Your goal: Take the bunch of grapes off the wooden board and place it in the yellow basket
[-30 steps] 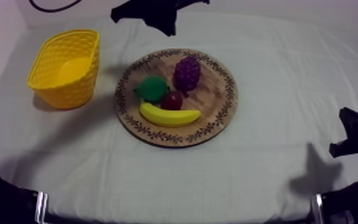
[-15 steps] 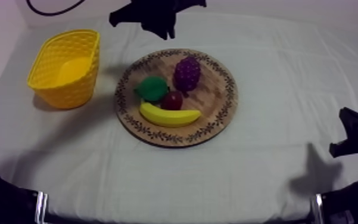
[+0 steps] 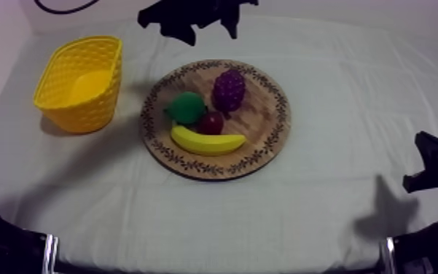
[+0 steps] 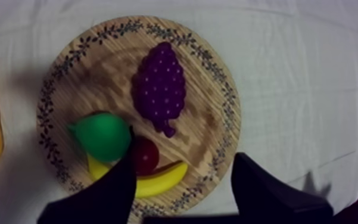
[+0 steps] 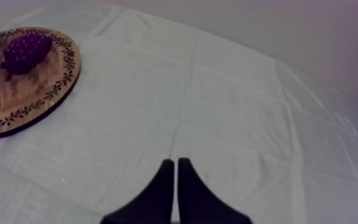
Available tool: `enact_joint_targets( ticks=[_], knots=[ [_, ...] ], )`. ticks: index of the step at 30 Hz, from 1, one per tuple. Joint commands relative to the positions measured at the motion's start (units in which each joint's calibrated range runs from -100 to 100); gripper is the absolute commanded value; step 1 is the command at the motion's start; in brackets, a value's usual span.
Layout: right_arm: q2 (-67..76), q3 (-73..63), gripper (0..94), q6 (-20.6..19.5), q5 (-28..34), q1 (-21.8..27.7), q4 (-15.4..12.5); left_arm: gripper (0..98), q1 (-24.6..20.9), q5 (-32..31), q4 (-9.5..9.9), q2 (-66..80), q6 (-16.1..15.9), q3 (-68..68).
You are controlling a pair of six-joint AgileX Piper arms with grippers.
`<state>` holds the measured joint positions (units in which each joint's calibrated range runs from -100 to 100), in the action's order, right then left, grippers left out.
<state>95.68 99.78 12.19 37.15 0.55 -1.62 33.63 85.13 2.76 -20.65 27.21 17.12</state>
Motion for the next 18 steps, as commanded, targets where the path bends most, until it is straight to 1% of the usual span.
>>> enact_joint_targets(
  ticks=[1,11,18],
  knots=[
    [0.0,0.0,0.5,0.0,0.0,0.0,0.0,67.9,-0.1,-0.3,-0.11,0.1,-0.2,-0.1],
    [0.0,0.0,0.5,0.0,0.0,0.0,0.0,71.2,-0.4,-1.9,-0.29,-1.9,-1.3,-0.3],
    [0.0,0.0,0.5,0.0,0.0,0.0,0.0,72.4,-0.6,-3.6,-0.45,-5.8,-2.6,1.0]
  ],
)
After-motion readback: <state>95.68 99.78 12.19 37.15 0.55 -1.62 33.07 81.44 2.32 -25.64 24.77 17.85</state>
